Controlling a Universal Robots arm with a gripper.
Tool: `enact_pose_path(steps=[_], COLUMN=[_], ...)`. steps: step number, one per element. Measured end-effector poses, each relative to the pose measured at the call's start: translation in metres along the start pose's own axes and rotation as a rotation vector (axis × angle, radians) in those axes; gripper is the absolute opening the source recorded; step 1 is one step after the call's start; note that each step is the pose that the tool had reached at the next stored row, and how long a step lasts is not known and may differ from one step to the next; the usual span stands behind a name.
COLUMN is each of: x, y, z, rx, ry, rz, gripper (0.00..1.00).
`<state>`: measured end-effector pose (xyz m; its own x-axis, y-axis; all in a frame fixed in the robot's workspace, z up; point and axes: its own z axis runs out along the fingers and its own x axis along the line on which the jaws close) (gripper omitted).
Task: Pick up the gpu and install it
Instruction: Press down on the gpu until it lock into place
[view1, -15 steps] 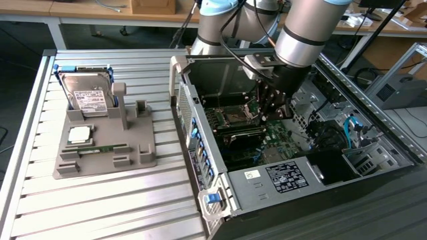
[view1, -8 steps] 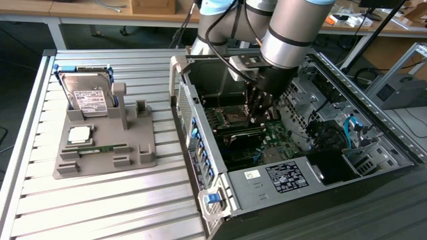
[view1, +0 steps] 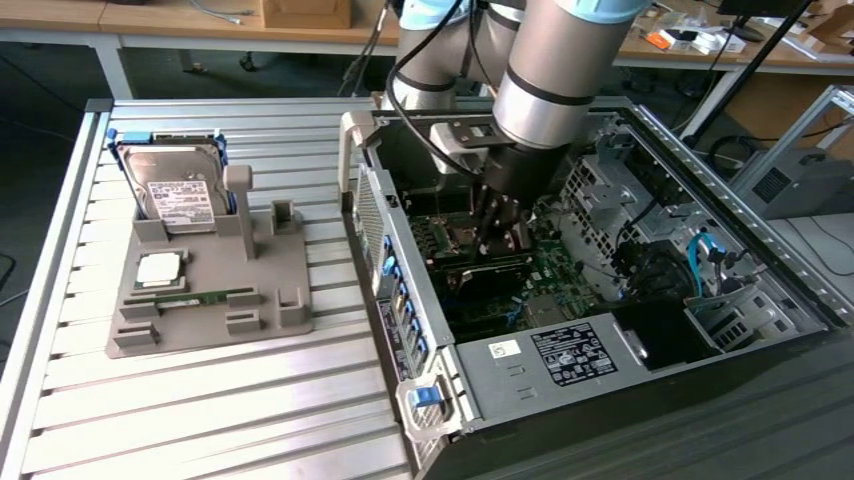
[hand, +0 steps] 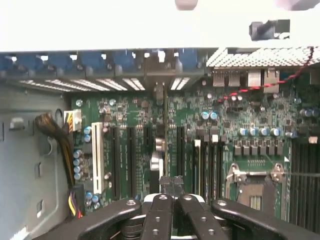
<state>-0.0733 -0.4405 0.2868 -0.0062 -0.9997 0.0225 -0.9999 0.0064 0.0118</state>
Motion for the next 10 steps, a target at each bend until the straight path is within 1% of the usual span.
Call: enact_pose_path(steps=[4, 10], x=[0.0, 0.0], y=[0.0045, 0.0144], z=[0.0028, 0.0068], rx=[-0.0001, 0.0], ry=[0.0001, 0.0], rz=[0.0, 0.0], gripper=[0.11, 0.11])
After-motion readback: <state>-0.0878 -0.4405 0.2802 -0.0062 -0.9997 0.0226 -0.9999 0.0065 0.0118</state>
